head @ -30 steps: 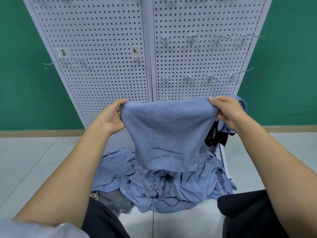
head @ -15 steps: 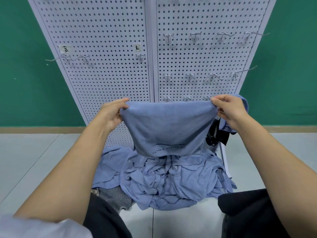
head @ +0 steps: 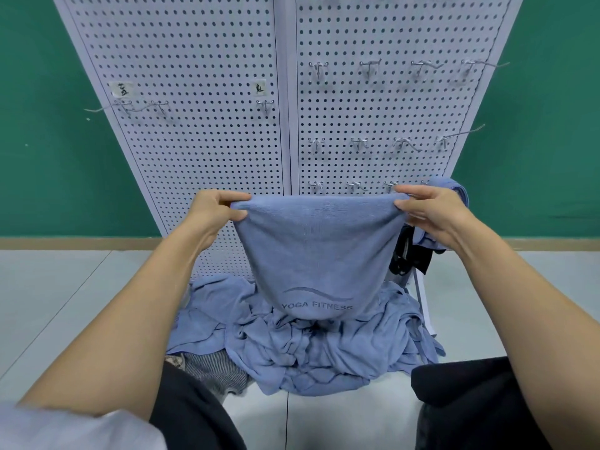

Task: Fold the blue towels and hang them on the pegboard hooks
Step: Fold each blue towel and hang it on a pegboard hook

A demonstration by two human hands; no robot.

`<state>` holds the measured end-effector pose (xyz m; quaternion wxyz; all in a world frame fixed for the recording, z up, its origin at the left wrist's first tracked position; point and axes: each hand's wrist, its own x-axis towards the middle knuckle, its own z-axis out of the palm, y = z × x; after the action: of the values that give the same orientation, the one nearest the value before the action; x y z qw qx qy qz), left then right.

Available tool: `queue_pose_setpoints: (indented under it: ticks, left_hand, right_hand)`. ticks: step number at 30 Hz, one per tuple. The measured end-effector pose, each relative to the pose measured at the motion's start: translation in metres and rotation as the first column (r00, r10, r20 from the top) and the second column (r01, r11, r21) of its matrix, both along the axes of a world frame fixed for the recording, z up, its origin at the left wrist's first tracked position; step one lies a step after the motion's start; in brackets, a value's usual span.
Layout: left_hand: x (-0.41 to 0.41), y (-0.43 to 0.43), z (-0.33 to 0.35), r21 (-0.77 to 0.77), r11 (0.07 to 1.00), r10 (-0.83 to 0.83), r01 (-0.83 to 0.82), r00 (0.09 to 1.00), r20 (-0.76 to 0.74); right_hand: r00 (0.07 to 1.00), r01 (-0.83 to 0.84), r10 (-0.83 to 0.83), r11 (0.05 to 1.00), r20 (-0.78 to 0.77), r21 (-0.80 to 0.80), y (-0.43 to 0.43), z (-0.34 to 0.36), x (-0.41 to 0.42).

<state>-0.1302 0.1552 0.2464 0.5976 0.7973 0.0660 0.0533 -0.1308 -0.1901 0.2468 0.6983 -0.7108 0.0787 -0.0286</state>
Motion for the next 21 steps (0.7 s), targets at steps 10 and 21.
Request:
queue_pose_setpoints:
  ticks: [10, 21]
  left_hand:
    - [0.003, 0.004, -0.007, 0.299, 0.951, 0.028, -0.083, 0.983, 0.184]
    - [0.004, -0.020, -0.016, -0.559, 0.801, 0.028, -0.212, 0.947, -0.319]
  right_hand:
    - [0.976, 0.153, 0.007, 0.692, 0.218, -0.705, -0.002, -0.002, -0.007]
    - [0.990, 0.042, -0.033, 0.997, -0.135, 0.065, 0.026, -0.002, -0.005]
